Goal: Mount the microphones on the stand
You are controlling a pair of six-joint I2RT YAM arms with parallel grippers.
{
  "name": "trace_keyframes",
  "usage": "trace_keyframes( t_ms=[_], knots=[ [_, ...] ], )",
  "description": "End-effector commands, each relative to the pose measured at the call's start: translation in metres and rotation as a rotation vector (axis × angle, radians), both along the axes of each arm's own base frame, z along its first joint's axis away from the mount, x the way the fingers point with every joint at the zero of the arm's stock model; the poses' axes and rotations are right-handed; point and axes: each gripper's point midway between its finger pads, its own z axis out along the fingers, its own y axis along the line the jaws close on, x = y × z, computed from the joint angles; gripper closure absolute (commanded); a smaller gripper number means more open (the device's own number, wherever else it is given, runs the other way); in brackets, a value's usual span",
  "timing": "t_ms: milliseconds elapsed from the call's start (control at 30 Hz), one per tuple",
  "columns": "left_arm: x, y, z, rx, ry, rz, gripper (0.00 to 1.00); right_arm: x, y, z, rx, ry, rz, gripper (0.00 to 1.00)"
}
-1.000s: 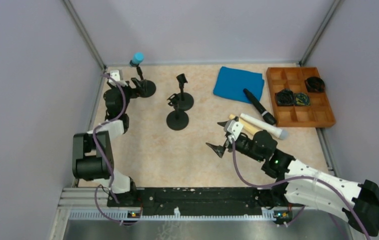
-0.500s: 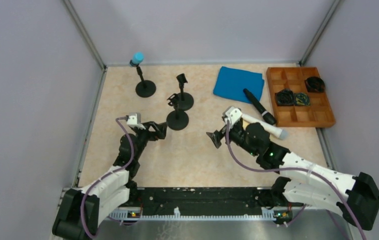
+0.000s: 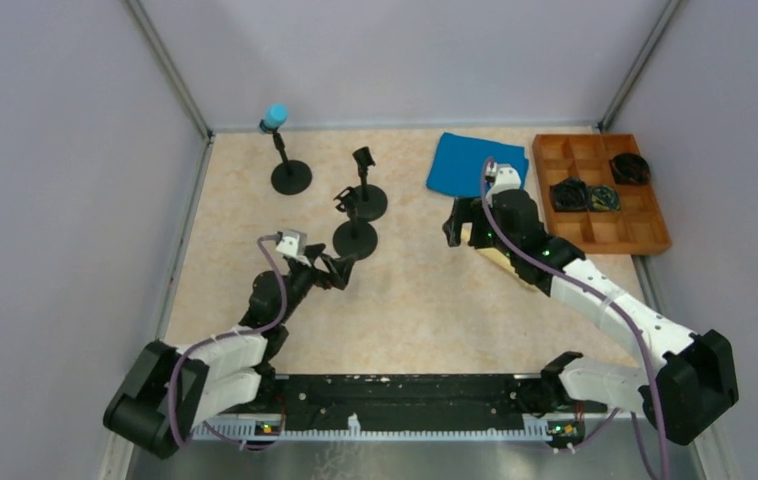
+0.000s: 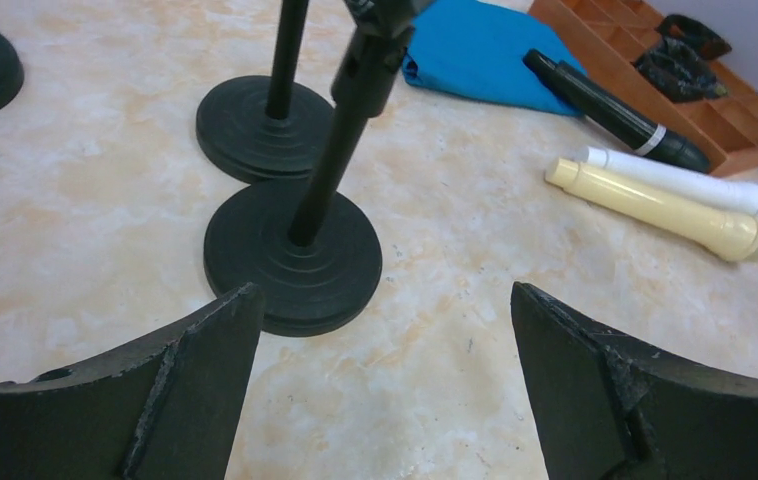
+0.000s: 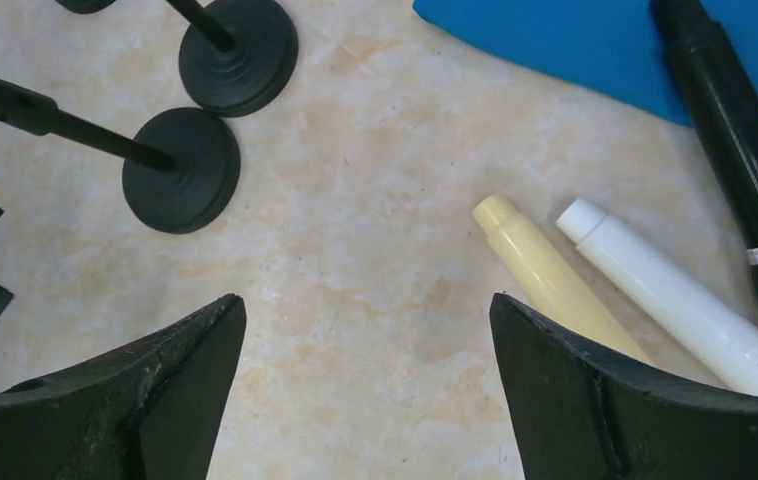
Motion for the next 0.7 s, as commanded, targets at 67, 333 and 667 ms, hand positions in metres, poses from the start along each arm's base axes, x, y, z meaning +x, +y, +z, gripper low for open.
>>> trace_keyframes(
  t_ms=[67,333,667],
  knots=[
    [0.021,-0.011,0.039,0.043,-0.241,0.006,0.01,-0.013,0.010,-0.003,0.097,0.065,0.031,0.10],
    [0.055,-0.036,0.048,0.049,-0.351,-0.041,0.11,-0.019,0.006,-0.005,0.092,0.062,0.037,0.12],
    [0.084,-0.044,0.033,0.073,-0.379,-0.014,0.23,-0.023,-0.009,-0.004,0.044,0.044,0.004,0.15]
  ],
)
